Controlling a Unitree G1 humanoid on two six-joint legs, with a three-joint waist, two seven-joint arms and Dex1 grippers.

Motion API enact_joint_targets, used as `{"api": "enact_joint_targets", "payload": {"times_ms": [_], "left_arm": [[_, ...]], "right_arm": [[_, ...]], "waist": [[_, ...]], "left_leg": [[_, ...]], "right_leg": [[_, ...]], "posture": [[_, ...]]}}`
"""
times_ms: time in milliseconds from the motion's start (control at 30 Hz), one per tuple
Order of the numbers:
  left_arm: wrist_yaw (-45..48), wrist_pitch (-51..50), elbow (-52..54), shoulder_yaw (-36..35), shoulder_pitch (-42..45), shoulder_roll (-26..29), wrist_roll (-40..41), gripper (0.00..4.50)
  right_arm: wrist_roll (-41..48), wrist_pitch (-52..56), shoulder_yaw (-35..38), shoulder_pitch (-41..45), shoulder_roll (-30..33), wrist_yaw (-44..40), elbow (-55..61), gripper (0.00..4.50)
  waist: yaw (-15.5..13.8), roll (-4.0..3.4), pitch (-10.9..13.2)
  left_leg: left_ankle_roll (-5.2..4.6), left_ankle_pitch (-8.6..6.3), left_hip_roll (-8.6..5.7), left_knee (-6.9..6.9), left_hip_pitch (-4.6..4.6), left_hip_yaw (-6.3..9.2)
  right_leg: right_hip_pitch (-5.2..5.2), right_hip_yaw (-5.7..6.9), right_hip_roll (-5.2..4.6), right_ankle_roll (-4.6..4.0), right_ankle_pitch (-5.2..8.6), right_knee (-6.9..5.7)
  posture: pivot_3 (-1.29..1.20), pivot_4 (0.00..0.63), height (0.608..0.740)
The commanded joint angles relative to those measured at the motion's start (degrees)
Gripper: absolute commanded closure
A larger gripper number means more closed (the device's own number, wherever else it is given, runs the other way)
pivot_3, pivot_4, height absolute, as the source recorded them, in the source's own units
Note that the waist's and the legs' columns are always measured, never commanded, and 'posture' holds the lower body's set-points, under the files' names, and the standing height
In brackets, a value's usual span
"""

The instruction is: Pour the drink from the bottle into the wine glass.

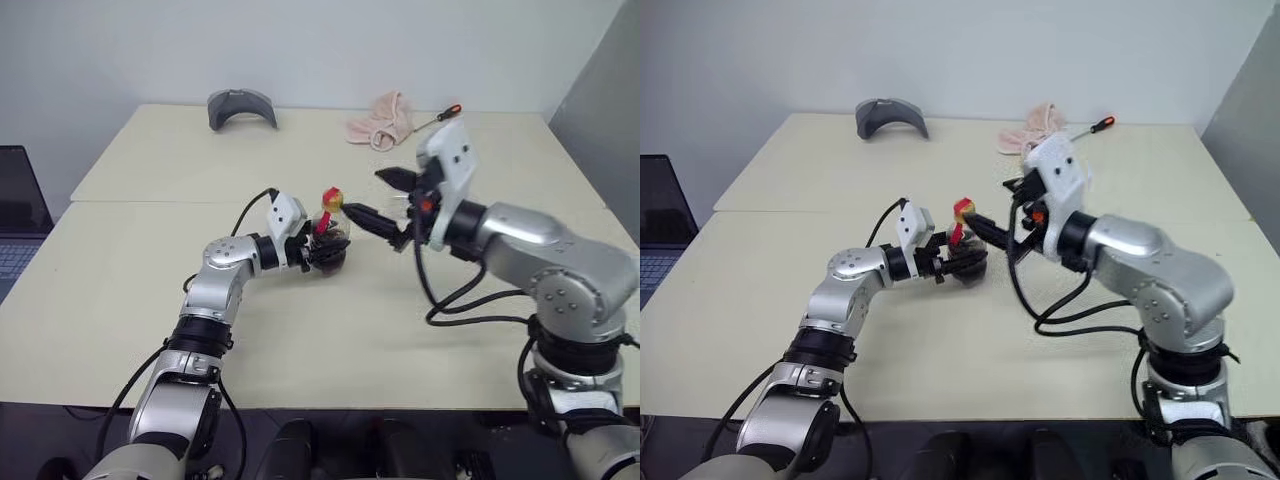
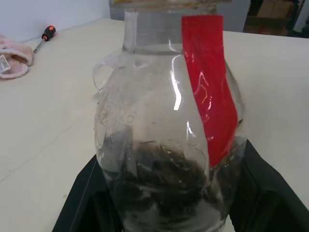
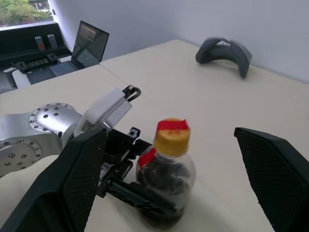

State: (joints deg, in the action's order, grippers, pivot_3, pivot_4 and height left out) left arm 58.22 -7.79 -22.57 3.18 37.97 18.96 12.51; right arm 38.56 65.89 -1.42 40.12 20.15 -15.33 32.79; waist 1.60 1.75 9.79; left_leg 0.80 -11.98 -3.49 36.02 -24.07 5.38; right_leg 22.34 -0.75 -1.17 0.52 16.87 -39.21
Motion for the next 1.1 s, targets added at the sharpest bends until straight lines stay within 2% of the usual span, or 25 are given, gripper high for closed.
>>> {"api": "enact_joint_targets", "payload": {"times_ms": [33,200,367,767,900,1033,1100], "left_arm": [[1.4,0.6,3.9,1.1,0.5,0.0,0.9,2.24],[-1.7,0.5,3.5,0.9,1.4,-1.2,0.6,2.24],[-2.6,0.9,4.4,2.0,0.9,-2.1,0.4,2.26],[-3.9,0.9,4.9,2.6,0.9,-2.7,0.5,2.26],[-4.2,0.7,5.3,2.6,0.8,-2.8,0.6,2.26],[-4.4,0.7,5.4,2.5,0.7,-2.6,0.7,2.26],[-4.5,0.7,5.5,2.4,0.7,-2.5,0.8,2.26]], "right_arm": [[-4.0,-1.1,-0.8,-1.7,-3.1,5.9,0.4,0.00],[-8.1,0.6,0.9,-0.8,-8.8,13.9,0.0,0.00],[-10.1,1.7,0.3,-1.5,-12.8,17.3,0.8,0.00],[-13.5,2.3,-0.7,-0.6,-18.5,19.7,-0.7,0.00],[-14.7,2.2,-0.7,-0.5,-19.0,19.9,-1.4,0.90],[-15.5,2.1,-0.4,-0.3,-19.4,19.5,-1.6,2.42],[-15.5,2.0,-0.2,-0.1,-19.5,19.4,-1.8,3.01]], "waist": [[0.0,0.00,0.0],[0.0,0.00,0.0],[0.1,-0.01,0.0],[0.2,-0.02,0.0],[0.2,-0.02,0.0],[0.2,-0.02,0.0],[0.2,-0.02,0.0]], "left_leg": [[0.00,0.00,0.00,0.01,0.00,0.00],[0.00,0.00,-0.01,0.06,0.05,-0.03],[0.00,0.00,-0.01,0.05,0.06,-0.03],[0.00,0.00,-0.01,0.04,0.06,-0.04],[0.00,0.00,-0.01,0.04,0.06,-0.04],[0.00,0.00,-0.01,0.04,0.06,-0.04],[0.00,0.00,0.00,0.04,0.06,-0.04]], "right_leg": [[-0.01,0.01,0.00,0.00,0.00,0.01],[0.00,-0.05,0.00,0.00,0.00,-0.15],[0.03,-0.05,0.02,0.00,0.01,-0.21],[0.06,-0.07,0.04,-0.01,0.01,-0.25],[0.06,-0.06,0.04,-0.01,0.01,-0.25],[0.06,-0.07,0.04,-0.01,0.02,-0.25],[0.06,-0.07,0.04,-0.01,0.02,-0.25]], "posture": [[0.00,0.150,0.740],[0.00,0.150,0.740],[0.00,0.150,0.740],[0.00,0.150,0.740],[0.00,0.150,0.740],[0.00,0.150,0.740],[0.00,0.150,0.740]]}}
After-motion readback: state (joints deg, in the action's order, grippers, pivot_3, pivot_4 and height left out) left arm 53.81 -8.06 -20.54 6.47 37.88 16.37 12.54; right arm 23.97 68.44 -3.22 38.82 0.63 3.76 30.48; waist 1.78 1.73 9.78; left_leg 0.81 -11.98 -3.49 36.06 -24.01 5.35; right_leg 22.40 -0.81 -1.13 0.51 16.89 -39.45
